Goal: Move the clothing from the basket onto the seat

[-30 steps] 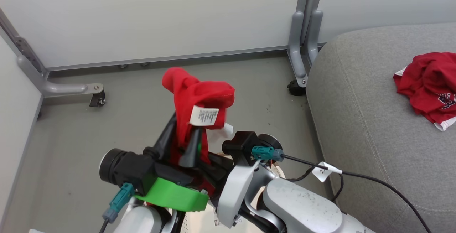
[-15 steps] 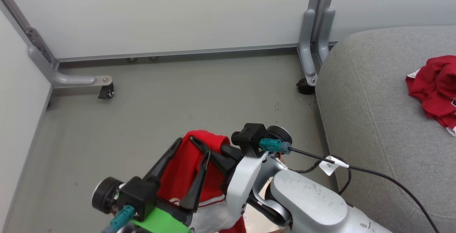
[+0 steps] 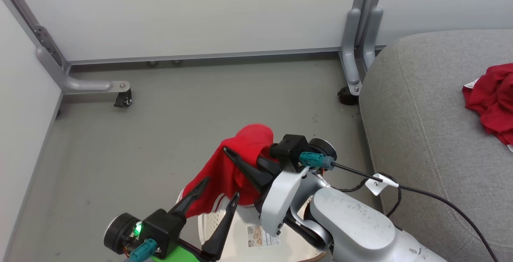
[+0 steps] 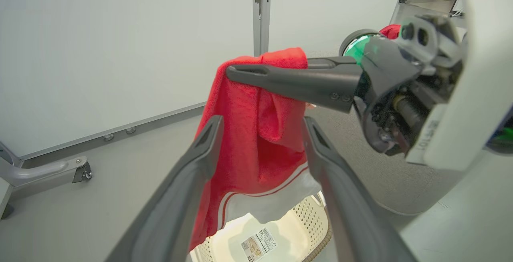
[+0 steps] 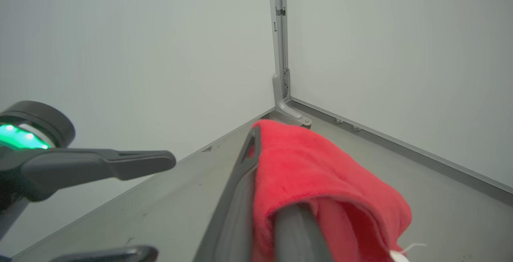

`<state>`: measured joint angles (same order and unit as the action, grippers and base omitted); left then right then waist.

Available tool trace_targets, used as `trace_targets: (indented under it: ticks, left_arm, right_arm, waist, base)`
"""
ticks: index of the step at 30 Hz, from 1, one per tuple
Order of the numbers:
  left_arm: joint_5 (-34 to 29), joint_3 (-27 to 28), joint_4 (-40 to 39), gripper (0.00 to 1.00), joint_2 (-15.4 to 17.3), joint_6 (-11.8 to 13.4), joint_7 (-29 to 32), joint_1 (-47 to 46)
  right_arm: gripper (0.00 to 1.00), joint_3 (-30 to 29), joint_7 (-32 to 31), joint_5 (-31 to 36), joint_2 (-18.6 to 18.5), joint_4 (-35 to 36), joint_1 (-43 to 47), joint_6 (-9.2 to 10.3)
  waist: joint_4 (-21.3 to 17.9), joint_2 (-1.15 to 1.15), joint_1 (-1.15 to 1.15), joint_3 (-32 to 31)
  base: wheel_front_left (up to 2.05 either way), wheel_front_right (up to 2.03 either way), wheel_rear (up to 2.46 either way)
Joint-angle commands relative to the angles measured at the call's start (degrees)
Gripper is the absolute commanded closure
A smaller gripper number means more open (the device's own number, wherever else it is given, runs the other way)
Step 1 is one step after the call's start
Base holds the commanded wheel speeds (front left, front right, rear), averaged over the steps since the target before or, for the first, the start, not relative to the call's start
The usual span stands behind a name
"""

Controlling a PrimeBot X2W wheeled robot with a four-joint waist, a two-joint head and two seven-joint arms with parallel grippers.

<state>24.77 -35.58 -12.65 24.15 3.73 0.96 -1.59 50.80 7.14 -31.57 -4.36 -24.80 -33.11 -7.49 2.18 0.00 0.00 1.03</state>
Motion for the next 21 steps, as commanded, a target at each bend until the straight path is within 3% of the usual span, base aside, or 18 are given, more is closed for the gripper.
trace_targets:
  ticks: [1,11,21]
  left_arm:
    - [0.1,-0.1,-0.2,0.0,0.4,-0.1,0.2,0.5]
    - [-0.9,-1.0,-0.1,0.0,0.4,-0.6,0.7,-1.7]
    - [-2.1,-1.8,0.6,0.0,0.0,-1.7,0.9,-5.5]
  right_arm:
    - [1.0,-0.3,0.3,0.2,-0.3,-0.1,-0.2,0.0]
    - [1.0,-2.2,0.9,1.1,-1.2,-0.6,-0.9,0.0]
    - [1.0,-6.8,2.9,2.3,-2.2,-1.6,-2.7,0.0]
  waist:
    - [-0.1,0.0,0.0,0.2]
    - [-2.4,0.0,0.0,2.0]
    - [-13.3,0.0,0.0,6.2]
  base:
    - [0.0,0.0,0.0]
    - [0.0,0.0,0.0]
    - [0.0,0.0,0.0]
